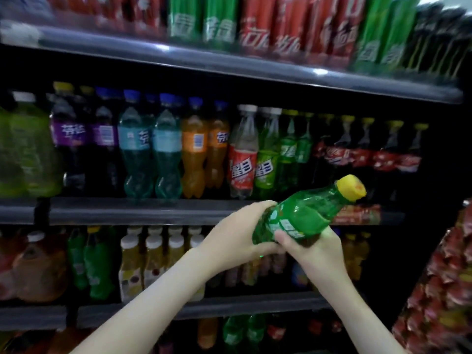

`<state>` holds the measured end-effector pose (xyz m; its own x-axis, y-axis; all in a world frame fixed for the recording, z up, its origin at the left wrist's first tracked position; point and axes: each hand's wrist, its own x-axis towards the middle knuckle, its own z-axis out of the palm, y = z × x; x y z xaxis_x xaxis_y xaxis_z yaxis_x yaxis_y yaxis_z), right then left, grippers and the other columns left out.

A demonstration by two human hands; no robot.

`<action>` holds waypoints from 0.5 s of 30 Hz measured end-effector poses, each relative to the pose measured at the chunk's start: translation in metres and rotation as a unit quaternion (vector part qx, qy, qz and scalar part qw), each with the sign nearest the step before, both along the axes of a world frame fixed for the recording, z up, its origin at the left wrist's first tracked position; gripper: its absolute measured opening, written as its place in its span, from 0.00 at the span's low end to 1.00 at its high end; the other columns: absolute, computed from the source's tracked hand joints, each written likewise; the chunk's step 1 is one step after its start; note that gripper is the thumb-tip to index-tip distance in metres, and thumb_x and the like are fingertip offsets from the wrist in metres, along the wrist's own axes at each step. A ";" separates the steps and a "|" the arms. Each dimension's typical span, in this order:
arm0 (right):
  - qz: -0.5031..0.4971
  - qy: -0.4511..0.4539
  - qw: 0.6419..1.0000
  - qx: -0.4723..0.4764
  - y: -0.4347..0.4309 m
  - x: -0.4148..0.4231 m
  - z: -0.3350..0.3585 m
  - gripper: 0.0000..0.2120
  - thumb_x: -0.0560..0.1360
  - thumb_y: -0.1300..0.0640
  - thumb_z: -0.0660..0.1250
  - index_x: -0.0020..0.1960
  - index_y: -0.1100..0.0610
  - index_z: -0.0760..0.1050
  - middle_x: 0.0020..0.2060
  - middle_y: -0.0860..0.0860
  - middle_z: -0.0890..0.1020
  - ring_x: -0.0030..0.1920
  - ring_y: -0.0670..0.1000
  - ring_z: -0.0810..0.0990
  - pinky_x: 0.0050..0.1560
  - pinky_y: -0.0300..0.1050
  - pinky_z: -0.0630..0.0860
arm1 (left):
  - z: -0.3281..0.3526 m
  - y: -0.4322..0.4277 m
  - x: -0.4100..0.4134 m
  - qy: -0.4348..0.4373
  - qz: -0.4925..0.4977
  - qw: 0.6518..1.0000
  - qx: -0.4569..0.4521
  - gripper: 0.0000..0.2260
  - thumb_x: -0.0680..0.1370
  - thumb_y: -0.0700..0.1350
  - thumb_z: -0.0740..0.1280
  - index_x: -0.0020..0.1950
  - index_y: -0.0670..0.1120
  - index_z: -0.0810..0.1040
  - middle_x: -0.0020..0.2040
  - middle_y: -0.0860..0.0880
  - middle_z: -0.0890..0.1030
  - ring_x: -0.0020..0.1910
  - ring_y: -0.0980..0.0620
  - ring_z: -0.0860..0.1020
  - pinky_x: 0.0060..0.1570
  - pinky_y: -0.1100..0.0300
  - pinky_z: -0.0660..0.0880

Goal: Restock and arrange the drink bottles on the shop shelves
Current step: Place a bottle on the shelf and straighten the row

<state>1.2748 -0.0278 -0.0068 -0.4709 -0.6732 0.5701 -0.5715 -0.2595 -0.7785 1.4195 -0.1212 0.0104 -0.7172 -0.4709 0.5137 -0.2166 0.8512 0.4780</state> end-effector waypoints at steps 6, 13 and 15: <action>-0.023 0.016 0.994 -0.106 -0.017 -0.080 0.042 0.20 0.66 0.55 0.77 0.54 0.61 0.77 0.46 0.42 0.81 0.47 0.31 0.78 0.45 0.21 0.68 | 0.010 -0.040 -0.050 0.178 0.209 0.959 -0.065 0.25 0.79 0.53 0.63 0.75 0.52 0.63 0.72 0.48 0.64 0.71 0.52 0.62 0.65 0.61 0.64; -0.043 -0.017 0.996 -0.079 -0.086 -0.121 0.061 0.22 0.68 0.52 0.77 0.58 0.54 0.73 0.47 0.42 0.80 0.46 0.33 0.77 0.42 0.21 0.69 | 0.021 -0.090 -0.085 0.106 0.342 0.934 -0.008 0.38 0.76 0.53 0.67 0.78 0.53 0.46 0.75 0.39 0.50 0.72 0.37 0.56 0.66 0.43 0.65; -0.039 -0.039 0.997 -0.061 -0.108 -0.125 0.062 0.23 0.68 0.51 0.77 0.59 0.55 0.73 0.46 0.44 0.80 0.47 0.40 0.79 0.41 0.25 0.71 | 0.021 -0.102 -0.095 0.089 0.350 0.932 0.009 0.42 0.74 0.55 0.68 0.78 0.52 0.43 0.76 0.39 0.49 0.72 0.35 0.56 0.65 0.41 0.65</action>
